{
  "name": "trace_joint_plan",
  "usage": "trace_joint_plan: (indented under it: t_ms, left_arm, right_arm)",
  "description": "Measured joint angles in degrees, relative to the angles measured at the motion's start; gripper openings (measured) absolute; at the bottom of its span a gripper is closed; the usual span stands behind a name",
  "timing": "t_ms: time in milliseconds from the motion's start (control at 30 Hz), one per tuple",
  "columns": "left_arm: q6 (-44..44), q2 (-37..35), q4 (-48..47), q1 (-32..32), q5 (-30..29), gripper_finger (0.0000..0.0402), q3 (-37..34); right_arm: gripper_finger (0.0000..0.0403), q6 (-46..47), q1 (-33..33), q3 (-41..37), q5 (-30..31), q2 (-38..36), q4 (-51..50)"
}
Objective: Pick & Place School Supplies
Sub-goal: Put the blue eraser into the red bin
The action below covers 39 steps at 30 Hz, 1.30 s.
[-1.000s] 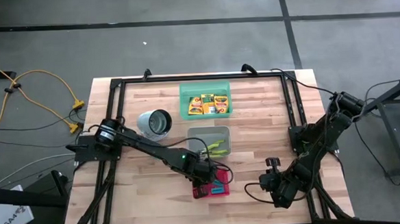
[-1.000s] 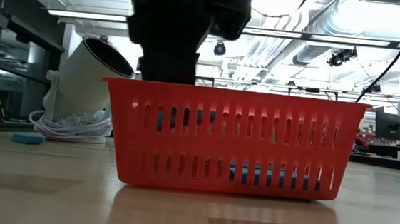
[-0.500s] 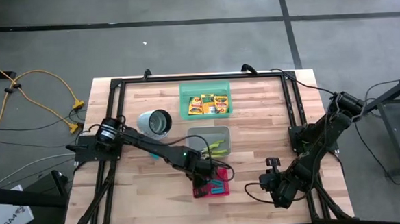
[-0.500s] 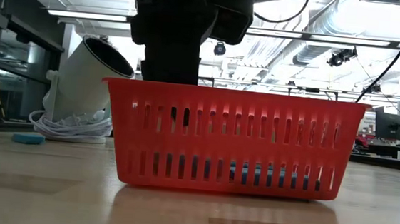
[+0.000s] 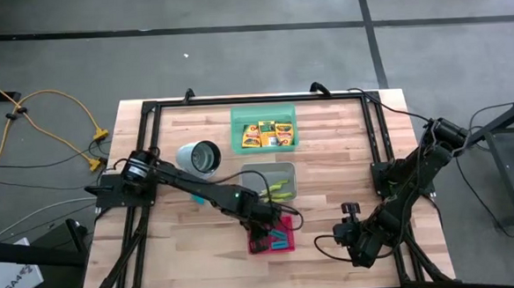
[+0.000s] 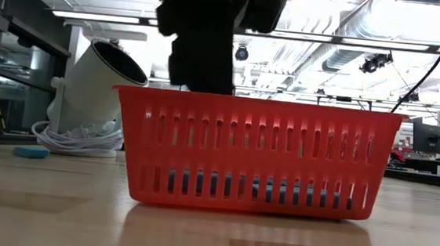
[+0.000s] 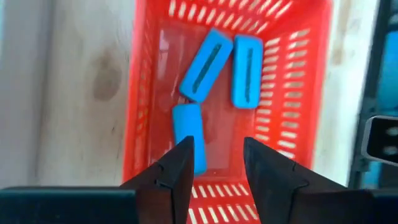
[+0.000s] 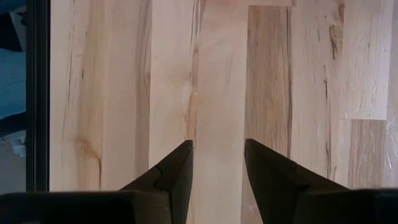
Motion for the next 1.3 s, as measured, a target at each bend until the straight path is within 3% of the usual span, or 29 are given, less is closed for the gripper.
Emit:
trace_joint_plan:
  t_ms: [267,467,667,1067,1300]
  left_arm:
    - [-2.7,-6.5,-2.2,2.0,-1.9,0.0133,0.1]
    - [-7.8,-9.6,-17.1,-0.1,-5.4,0.0133,0.2]
    - [-4.5,-9.5,-30.5,-3.4,-5.8,0.0133,0.1]
    - [2.4,-9.3,-32.0,-6.8,-7.6,0.0133,-1.1]
    - [4.3,-9.3,-36.7,-5.7,-9.3,0.0133,-6.9]
  right_arm:
    - [0.0136,0.0,0.0,0.0,0.0,0.0,0.0]
    - [0.0136,-0.1,0.0,0.0,0.0,0.0,0.0]
    - [0.0136,-0.7,0.0,0.0,1.7,0.0,-0.5]
    - [0.0136,0.0,0.0,0.0,2.8,0.0,-0.5]
    - [0.0136,1.4,0.0,0.0,2.7,0.0,-0.4]
